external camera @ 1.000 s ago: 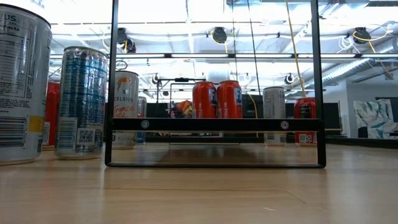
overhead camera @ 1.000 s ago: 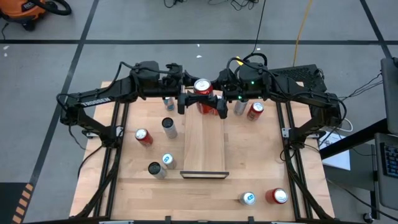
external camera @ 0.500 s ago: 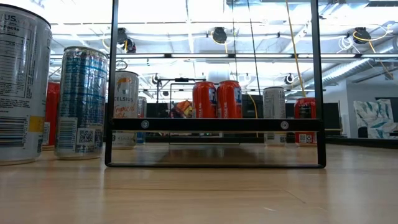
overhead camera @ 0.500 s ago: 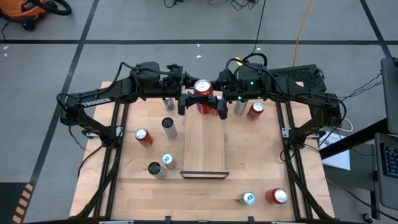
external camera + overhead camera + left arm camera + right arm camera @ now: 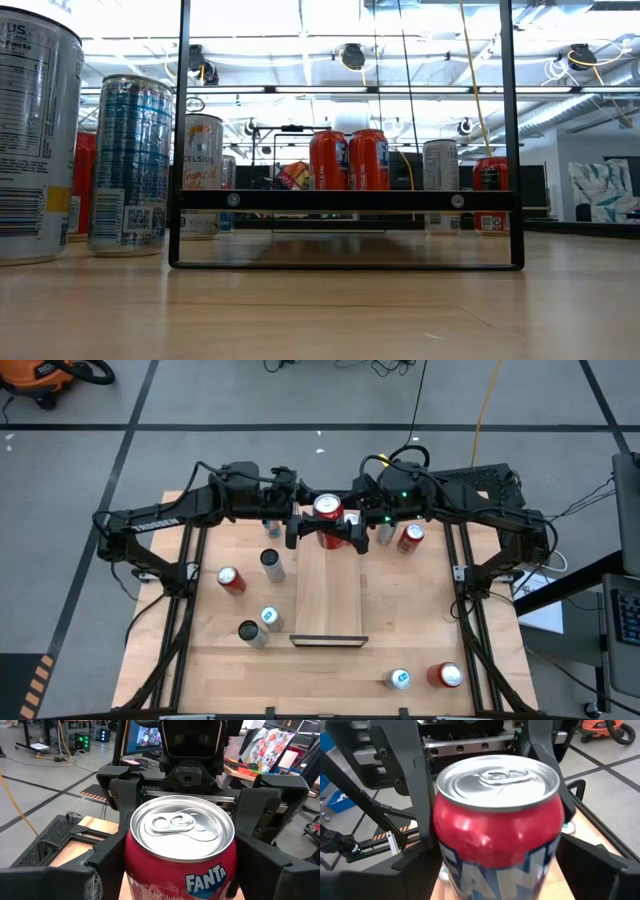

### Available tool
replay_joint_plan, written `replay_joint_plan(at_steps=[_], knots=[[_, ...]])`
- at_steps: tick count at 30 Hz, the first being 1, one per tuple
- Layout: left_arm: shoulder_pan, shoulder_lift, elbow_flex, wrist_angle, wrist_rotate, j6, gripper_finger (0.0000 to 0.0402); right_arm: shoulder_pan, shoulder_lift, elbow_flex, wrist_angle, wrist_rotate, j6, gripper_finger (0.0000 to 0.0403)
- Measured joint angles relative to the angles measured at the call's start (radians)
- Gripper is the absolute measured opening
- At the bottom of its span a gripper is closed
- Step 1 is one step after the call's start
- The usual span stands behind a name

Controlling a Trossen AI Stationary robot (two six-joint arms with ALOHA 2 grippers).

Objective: Place canned beverage on shelf
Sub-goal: Put the orange soda can on the shelf aligned with the other orange soda can

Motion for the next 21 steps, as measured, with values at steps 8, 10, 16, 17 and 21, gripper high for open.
replay_joint_plan(at_steps=[8, 10, 16, 17, 21], knots=[[0.0, 0.0, 0.0, -0.003, 0.022, 0.002, 0.0287, 0.0, -0.008, 0.001, -0.104, -0.044, 0.023, 0.0361], [0.0, -0.001, 0.0, 0.0, 0.039, 0.006, 0.0287, 0.0, -0.017, 0.0, -0.151, -0.062, 0.023, 0.0361], [0.02, -0.025, 0.004, -0.055, 0.077, 0.061, 0.0287, -0.001, -0.066, -0.001, -0.284, -0.085, 0.023, 0.0361], [0.027, -0.028, 0.004, -0.08, 0.076, 0.074, 0.0287, -0.001, -0.078, -0.001, -0.316, -0.085, 0.022, 0.0361], [0.059, -0.039, 0.003, -0.158, 0.069, 0.104, 0.0287, -0.001, -0.128, -0.001, -0.39, -0.085, 0.027, 0.0361]])
